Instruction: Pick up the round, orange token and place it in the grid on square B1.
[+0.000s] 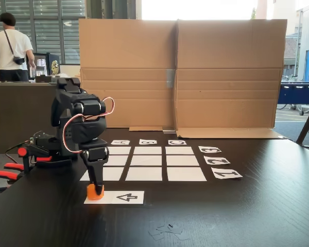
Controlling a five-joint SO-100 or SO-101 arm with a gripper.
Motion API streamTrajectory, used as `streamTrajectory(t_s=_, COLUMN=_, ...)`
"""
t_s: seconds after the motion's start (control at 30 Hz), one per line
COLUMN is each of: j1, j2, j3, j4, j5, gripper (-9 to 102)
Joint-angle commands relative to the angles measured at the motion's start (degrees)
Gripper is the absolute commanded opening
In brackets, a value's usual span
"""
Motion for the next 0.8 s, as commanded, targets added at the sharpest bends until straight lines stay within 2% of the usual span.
streamTrajectory(t_s=0.0, j1=0.26, j2=10.46, j3=1.93, j4=-0.26, j5=-0.62, gripper=-1)
streamTrajectory(t_s=0.2, j1=-1.76, j2=24.26, j3=6.59, j4=0.18, j5=-1.41, gripper=-1)
streamTrajectory(t_s=0.43, j1=-6.77, j2=35.68, j3=5.45, j4=4.31, j5=-1.67, gripper=-1)
streamTrajectory(t_s=0.77, j1=-20.04, j2=41.92, j3=6.06, j4=5.45, j5=-1.67, gripper=-1)
